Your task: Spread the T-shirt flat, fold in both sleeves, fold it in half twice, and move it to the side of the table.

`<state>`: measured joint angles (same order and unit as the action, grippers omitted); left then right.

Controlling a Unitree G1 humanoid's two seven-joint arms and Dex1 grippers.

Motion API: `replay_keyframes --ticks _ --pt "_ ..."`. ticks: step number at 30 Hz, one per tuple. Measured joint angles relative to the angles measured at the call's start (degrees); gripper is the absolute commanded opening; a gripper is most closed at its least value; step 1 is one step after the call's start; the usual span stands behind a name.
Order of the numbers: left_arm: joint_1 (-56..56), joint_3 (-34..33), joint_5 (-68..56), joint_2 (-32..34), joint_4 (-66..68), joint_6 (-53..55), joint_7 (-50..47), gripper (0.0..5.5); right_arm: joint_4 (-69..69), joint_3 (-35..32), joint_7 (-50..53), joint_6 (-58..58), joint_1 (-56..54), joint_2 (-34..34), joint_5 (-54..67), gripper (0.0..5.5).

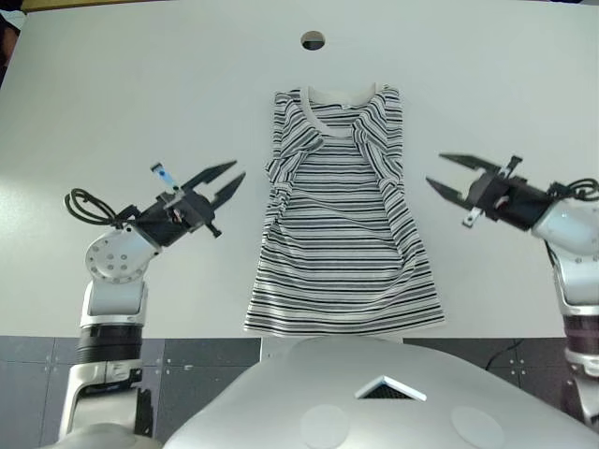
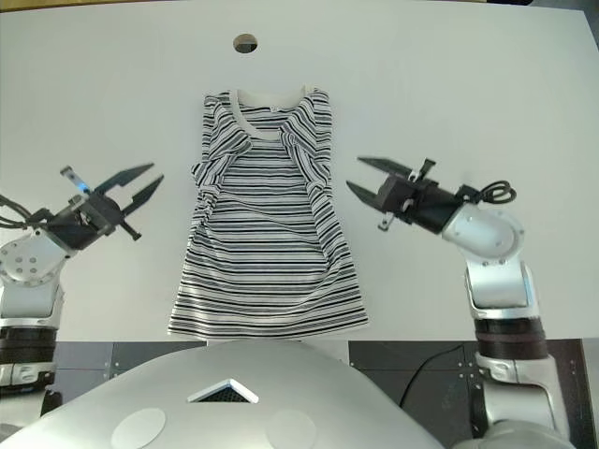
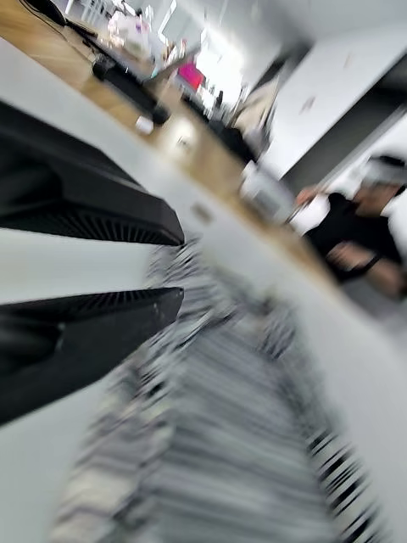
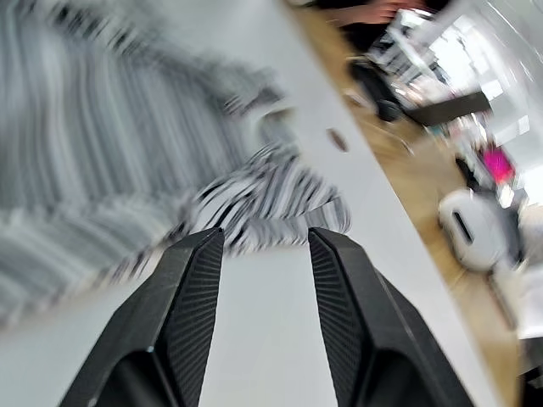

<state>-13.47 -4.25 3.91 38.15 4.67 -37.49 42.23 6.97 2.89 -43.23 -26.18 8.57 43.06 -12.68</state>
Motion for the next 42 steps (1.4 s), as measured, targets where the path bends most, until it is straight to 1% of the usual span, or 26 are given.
replay_keyframes --ticks 2,4,6,9,11,12,15,19,26,32,34,35,39,41,42 --pt "-2.5 1.0 6.3 4.7 1.9 -3.9 0.4 1.8 -1.4 0.8 4.5 -14.0 3.3 5.1 -11.7 1.85" --pt "-4.4 3.1 10.1 9.3 5.9 -7.9 1.4 2.1 -3.2 1.6 11.2 -26.4 4.3 8.4 -22.9 1.85" --pt "-3.4 3.6 12.2 12.2 9.5 -12.5 -0.9 2.1 -5.0 2.4 18.5 -33.7 4.2 9.2 -32.3 1.85" --pt "0.0 5.4 21.8 15.3 11.9 -19.6 -7.3 2.1 -8.9 2.2 30.0 -38.0 3.9 10.7 -40.8 1.85" --pt "1.5 6.6 26.8 16.7 12.3 -22.4 -11.6 2.1 -12.3 1.3 38.9 -40.0 3.9 14.2 -46.4 1.85" --pt "1.8 6.9 27.6 17.0 12.6 -23.0 -12.6 2.1 -12.8 0.9 42.0 -40.4 4.3 16.3 -48.8 1.85" --pt "1.2 8.7 27.9 17.9 11.6 -24.6 -14.4 2.1 -11.9 1.5 47.2 -40.7 5.5 17.2 -51.5 1.85" --pt "-3.4 13.4 23.7 17.8 5.9 -25.5 -14.5 2.1 -8.4 4.1 49.1 -40.9 7.1 17.1 -51.9 1.85" --pt "-9.0 16.3 19.5 17.7 2.1 -23.6 -15.1 2.1 -7.2 7.1 51.5 -40.5 8.2 17.3 -51.9 1.85" --pt "-9.3 19.7 18.9 16.7 -0.3 -22.4 -15.0 2.1 -5.6 10.3 50.9 -40.1 7.3 17.3 -51.2 1.85" --pt "-9.2 20.1 19.2 16.3 -0.3 -22.4 -15.4 2.13 -5.5 11.8 49.8 -40.9 6.1 17.4 -50.4 1.53" --pt "-8.9 20.4 19.6 16.1 -0.3 -22.5 -15.8 1.92 -5.6 12.5 48.8 -41.2 5.5 17.4 -50.0 1.38" --pt "-8.0 21.6 20.0 16.1 0.6 -22.6 -15.8 1.07 -6.4 14.3 46.4 -41.6 3.8 17.5 -48.9 0.46" --pt "-7.3 21.7 20.3 16.4 0.9 -22.7 -15.8 0.86 -6.6 14.7 45.7 -41.7 3.5 17.5 -48.8 0.13" --pt "-6.6 21.8 20.7 16.7 1.0 -22.8 -15.8 0.78 -6.7 14.8 45.1 -41.7 3.4 17.5 -48.3 0.1"
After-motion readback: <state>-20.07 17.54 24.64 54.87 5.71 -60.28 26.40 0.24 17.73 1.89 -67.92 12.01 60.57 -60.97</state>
